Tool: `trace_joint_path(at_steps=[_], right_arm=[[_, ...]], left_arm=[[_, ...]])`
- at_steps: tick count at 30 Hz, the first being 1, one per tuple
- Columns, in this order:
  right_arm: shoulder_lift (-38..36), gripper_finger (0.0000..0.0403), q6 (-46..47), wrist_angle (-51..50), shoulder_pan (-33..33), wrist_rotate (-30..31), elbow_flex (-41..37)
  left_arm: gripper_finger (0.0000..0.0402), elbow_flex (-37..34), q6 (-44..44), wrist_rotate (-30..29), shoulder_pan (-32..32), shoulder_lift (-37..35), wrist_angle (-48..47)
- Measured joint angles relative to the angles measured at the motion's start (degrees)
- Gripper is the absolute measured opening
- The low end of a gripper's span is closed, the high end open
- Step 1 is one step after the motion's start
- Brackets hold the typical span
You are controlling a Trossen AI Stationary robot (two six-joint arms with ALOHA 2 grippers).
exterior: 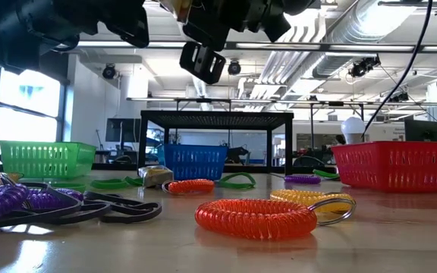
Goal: Pick & Place Office Desk Supplies
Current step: Put the yellow crayon box into the green basket
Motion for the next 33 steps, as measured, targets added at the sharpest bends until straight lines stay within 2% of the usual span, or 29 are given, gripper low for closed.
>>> trace_joint_path(at_steps=[11,23,26,30,33], right_arm=[[0.0,0.0107,0.1,0.0,0.0,-2.3,0.0],[-0.1,0.0113,0.1,-0.9,0.0,-2.5,0.0],[-0.1,0.0131,0.1,-2.2,0.0,-0.9,0.0],[-0.1,0.0174,-0.7,-2.6,0.1,1.6,0.0],[-0.1,0.0211,-6.9,-1.8,0.1,5.1,0.0]], left_arm=[[0.0109,0.0,-0.1,0.3,2.3,0.0,-0.4],[0.0056,0.0,0.5,3.1,2.0,0.0,-1.2],[0.0053,0.0,0.7,3.2,2.0,0.0,-1.7],[0.0052,0.0,0.7,3.3,2.0,0.0,-1.8],[0.0052,0.0,0.3,3.3,2.0,0.0,-2.1]])
